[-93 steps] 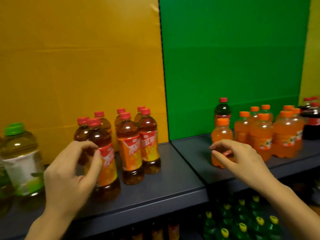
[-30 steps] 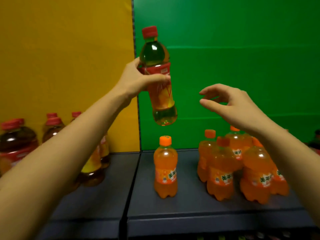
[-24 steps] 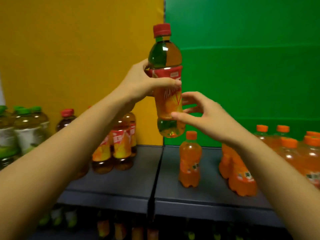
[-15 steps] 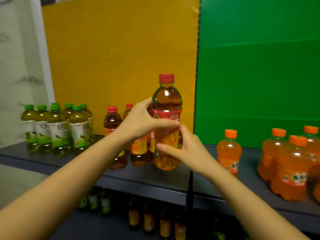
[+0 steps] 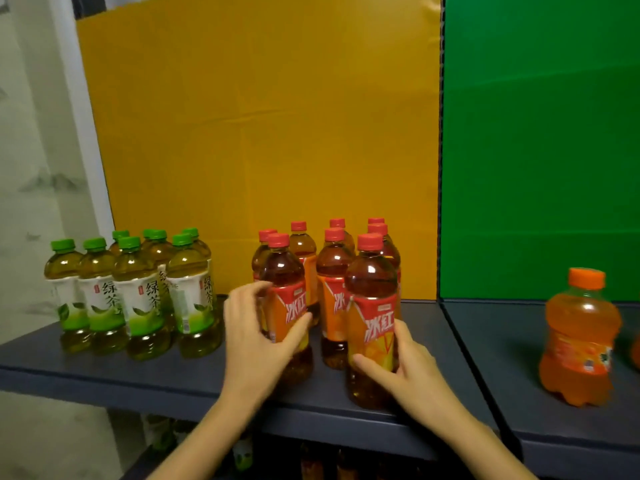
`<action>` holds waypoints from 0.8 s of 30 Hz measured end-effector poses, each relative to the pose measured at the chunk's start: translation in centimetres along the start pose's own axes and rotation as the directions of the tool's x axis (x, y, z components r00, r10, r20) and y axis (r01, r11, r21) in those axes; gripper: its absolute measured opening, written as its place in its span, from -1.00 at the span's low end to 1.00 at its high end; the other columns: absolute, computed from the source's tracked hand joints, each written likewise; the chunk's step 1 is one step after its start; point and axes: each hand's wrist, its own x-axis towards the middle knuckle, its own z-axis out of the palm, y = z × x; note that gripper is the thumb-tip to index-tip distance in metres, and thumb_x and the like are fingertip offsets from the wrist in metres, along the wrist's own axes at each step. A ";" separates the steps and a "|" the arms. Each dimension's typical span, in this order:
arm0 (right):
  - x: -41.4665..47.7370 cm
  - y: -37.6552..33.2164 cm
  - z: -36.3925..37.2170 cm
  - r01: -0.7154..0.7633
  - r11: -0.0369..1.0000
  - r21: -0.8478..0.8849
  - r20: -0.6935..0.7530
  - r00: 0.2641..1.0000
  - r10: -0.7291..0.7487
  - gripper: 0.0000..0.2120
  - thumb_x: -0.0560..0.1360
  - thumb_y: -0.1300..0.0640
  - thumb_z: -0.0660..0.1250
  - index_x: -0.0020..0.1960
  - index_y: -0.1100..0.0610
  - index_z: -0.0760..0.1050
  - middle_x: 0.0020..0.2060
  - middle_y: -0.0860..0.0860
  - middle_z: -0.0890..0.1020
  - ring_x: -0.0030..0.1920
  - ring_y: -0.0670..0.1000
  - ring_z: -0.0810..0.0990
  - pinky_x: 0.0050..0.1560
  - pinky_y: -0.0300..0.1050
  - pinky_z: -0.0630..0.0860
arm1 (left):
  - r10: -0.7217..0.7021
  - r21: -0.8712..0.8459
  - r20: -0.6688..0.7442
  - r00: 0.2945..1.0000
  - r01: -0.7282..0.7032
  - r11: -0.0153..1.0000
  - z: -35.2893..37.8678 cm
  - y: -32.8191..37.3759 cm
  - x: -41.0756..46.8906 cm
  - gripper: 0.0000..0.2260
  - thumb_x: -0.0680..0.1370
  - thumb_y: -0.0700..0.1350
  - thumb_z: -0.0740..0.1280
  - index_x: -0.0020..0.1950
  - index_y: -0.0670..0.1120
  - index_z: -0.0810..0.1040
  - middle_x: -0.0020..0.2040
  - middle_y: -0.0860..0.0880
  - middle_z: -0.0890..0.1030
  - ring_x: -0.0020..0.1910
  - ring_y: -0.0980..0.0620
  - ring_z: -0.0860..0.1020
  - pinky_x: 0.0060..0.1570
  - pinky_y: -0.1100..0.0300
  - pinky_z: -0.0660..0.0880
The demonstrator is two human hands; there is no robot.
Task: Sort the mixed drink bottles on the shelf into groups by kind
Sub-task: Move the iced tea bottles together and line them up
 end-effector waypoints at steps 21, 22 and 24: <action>1.2 2.4 -4.8 -0.299 0.954 -0.029 -0.186 0.939 0.289 -0.41 0.31 0.12 0.50 0.18 -0.06 0.24 0.04 -0.02 0.54 0.03 -0.03 0.53 0.05 -0.11 0.46 | -0.120 -0.013 0.566 0.815 0.155 0.988 2.6 -6.0 1.0 -0.25 0.39 0.05 0.44 0.40 0.03 0.03 0.33 0.07 0.42 0.29 0.06 0.45 0.23 0.14 0.42; 1.7 2.8 -5.2 -0.312 0.950 -0.029 -0.180 0.936 0.302 -0.38 0.30 0.13 0.50 0.22 -0.05 0.23 0.06 -0.01 0.53 0.06 -0.01 0.53 0.07 -0.10 0.46 | -0.132 -0.001 0.564 0.815 0.160 0.987 2.8 -6.1 1.2 -0.20 0.39 0.05 0.44 0.43 0.02 -0.02 0.34 0.06 0.41 0.29 0.05 0.44 0.23 0.12 0.42; 2.8 3.6 -6.0 -0.334 0.943 -0.003 -0.169 0.929 0.329 -0.34 0.29 0.14 0.51 0.26 -0.02 0.23 0.11 0.02 0.53 0.12 0.03 0.53 0.15 -0.02 0.47 | -0.152 0.020 0.556 0.817 0.170 0.985 3.1 -6.2 1.5 -0.16 0.39 0.04 0.45 0.44 0.03 -0.08 0.36 0.05 0.40 0.30 0.02 0.44 0.25 0.06 0.42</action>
